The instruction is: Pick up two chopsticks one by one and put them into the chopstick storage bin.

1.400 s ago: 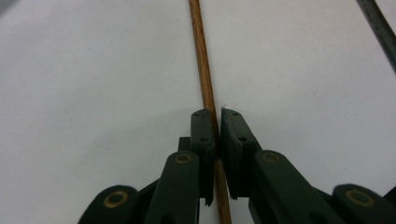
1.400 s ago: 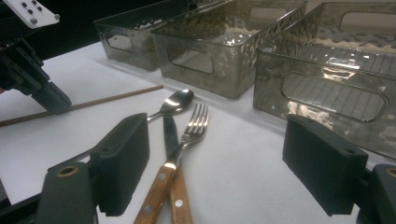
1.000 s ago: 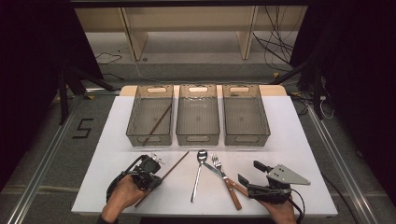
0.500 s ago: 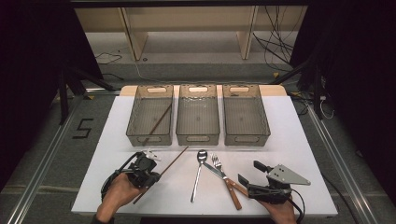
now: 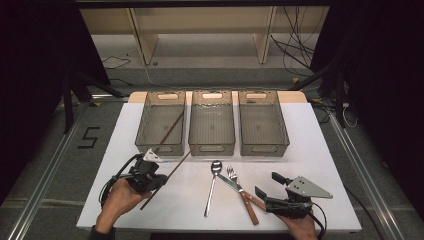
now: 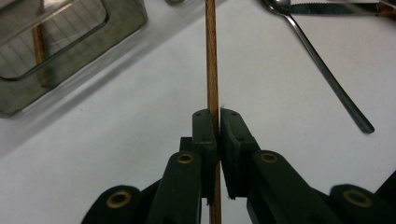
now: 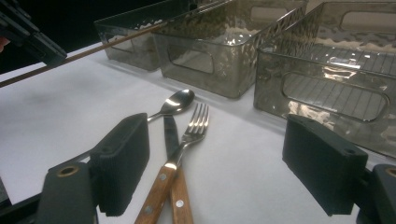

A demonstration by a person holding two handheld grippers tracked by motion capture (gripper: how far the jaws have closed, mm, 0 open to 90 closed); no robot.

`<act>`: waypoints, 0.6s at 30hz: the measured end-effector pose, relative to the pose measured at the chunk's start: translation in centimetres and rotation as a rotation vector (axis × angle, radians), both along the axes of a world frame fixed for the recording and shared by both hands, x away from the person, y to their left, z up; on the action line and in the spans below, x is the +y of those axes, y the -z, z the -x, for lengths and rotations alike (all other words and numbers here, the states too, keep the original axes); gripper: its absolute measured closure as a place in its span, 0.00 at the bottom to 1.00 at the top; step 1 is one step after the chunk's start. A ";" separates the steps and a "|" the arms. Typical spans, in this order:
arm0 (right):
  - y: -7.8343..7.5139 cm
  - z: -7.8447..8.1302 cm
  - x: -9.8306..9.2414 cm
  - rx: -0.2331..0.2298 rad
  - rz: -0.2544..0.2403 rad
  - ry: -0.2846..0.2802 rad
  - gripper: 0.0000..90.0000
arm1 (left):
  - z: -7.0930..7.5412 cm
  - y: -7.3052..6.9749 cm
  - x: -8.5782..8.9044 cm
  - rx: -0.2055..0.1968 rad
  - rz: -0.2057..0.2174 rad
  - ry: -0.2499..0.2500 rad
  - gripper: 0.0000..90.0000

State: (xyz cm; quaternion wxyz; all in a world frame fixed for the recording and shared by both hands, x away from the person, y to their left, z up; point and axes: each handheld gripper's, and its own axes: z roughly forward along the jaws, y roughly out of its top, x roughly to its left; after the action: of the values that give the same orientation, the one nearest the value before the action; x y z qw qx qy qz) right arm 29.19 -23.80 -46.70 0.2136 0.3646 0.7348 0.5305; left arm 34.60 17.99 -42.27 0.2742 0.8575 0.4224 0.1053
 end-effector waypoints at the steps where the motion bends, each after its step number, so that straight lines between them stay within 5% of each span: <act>1: 0.0 0.0 0.0 -0.001 -0.002 0.002 0.26 | -0.1 -0.1 0.1 -0.006 0.003 -0.002 0.94; 9: 0.0 0.0 0.0 0.007 -0.002 0.002 0.26 | -1.8 -0.3 1.3 -0.008 0.051 -0.030 0.94; 18: 0.1 -0.1 0.0 0.009 -0.001 0.005 0.26 | -4.2 -2.4 2.2 -0.075 0.110 -0.055 0.94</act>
State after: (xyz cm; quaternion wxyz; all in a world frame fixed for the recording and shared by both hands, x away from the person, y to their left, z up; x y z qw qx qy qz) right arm 29.33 -23.84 -46.84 0.2116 0.3689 0.7346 0.5287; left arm 38.78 20.14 -39.91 0.3336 0.8247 0.4402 0.1216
